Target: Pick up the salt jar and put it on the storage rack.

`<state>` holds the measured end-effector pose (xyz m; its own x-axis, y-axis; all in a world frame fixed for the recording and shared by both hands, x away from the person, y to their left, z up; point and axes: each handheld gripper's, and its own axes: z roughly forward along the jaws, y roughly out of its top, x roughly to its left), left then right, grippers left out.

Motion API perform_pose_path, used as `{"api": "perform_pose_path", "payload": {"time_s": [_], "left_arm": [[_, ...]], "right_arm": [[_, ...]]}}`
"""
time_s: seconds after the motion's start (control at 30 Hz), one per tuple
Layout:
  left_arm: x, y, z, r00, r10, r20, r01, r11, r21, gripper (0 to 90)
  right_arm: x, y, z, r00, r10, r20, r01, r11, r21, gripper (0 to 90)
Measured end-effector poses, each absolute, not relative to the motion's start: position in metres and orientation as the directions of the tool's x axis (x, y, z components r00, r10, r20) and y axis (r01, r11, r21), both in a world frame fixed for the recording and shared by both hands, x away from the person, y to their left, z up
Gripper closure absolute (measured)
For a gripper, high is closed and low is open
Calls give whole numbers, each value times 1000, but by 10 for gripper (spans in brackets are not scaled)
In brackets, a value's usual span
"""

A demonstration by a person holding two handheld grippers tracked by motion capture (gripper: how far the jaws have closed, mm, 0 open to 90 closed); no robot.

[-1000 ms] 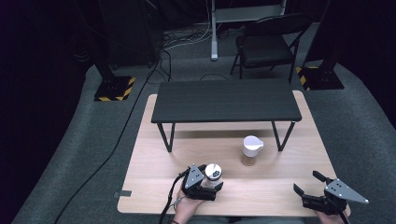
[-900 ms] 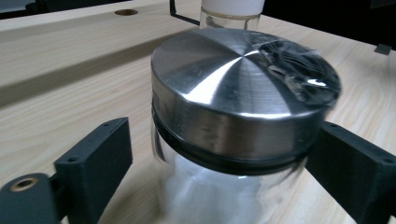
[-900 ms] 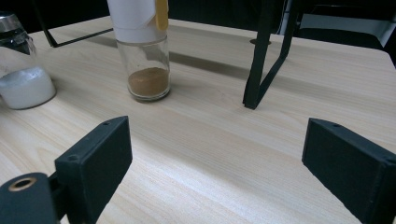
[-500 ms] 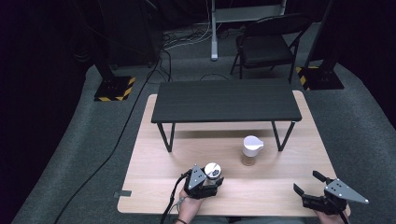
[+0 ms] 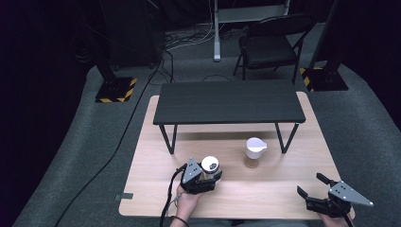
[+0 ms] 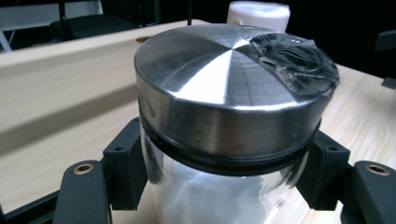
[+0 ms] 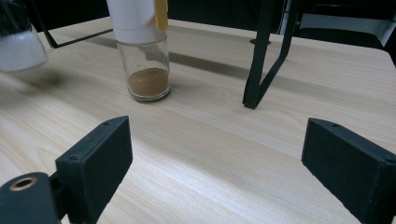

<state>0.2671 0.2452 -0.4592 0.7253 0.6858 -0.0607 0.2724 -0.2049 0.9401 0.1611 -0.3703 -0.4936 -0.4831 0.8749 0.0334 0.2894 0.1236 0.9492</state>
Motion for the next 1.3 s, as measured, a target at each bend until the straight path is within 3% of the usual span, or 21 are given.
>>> {"api": "perform_pose_path", "payload": {"time_s": [0.6,1.3], "left_arm": [[297,254,-392,689,721,-77,286,-172,943,300],[324,249,-325,684,729,-38,237,-173,956,300]], "right_arm": [[162,-370,-494,-487,873,38,293,122,948,75],[162,-371,-494,-488,872,39,292,121,949,75]]}}
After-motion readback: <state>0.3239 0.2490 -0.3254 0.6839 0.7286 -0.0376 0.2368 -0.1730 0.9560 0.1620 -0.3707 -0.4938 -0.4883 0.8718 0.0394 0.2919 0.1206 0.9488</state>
